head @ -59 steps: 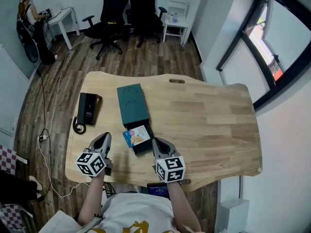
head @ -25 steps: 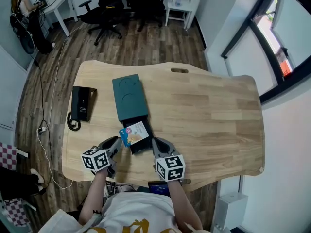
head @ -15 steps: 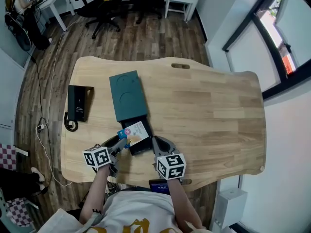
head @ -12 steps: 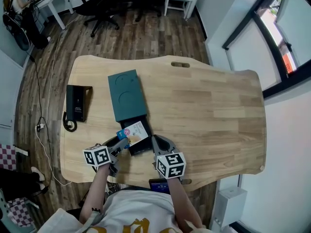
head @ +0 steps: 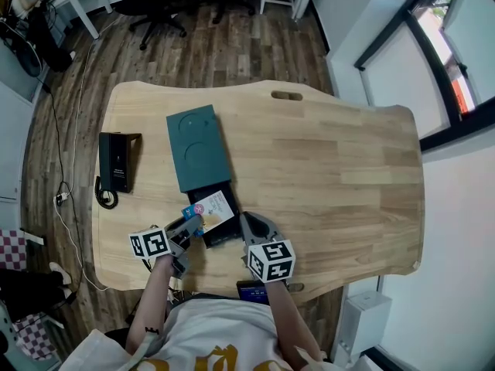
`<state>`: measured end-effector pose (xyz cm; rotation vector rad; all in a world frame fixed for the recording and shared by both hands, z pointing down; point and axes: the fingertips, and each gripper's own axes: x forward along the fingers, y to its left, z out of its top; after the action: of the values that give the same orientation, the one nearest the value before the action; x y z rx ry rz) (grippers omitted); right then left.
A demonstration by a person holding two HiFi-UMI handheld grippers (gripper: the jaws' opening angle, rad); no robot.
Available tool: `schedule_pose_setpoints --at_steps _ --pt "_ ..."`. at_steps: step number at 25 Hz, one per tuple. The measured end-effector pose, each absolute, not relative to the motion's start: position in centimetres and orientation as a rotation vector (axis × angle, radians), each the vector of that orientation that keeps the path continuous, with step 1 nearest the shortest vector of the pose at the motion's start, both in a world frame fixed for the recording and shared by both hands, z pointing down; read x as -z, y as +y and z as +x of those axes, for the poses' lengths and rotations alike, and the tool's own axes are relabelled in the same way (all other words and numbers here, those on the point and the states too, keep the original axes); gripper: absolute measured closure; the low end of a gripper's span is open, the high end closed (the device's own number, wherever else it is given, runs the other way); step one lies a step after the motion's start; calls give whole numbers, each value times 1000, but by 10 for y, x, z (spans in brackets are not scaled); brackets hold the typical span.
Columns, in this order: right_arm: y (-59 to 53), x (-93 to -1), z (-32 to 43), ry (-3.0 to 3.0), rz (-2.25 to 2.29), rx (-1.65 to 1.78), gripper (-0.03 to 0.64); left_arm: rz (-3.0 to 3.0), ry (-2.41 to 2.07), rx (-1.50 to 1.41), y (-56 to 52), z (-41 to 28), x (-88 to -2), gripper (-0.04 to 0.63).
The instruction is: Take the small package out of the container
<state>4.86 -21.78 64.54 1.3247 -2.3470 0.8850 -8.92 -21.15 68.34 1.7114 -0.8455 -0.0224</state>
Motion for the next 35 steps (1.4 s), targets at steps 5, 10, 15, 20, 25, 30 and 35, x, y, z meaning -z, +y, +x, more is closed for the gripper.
schedule_pose_setpoints --at_steps 5,10,15,20,25,30,35 --pt "-221 -641 46 -2360 1322 -876 614 1693 -853 49 -213 -94 -679 465" --pt "-214 -635 53 -2355 1330 -851 614 1651 -845 134 -208 -93 -673 490" --pt "-203 -626 44 -2391 1313 -825 614 1699 -901 143 -202 -110 -655 503" --pt "-191 -614 42 -2403 1323 -792 614 1736 -906 176 -197 -115 -635 505" --pt "-179 -604 37 -2419 1326 -745 614 1743 -876 215 -190 -114 -622 505" --pt "-175 -589 36 -2428 1338 -665 614 1804 -827 204 -185 -102 -604 505" --pt "-166 -580 38 -2429 1349 -624 614 1822 -784 224 -177 -99 -594 505"
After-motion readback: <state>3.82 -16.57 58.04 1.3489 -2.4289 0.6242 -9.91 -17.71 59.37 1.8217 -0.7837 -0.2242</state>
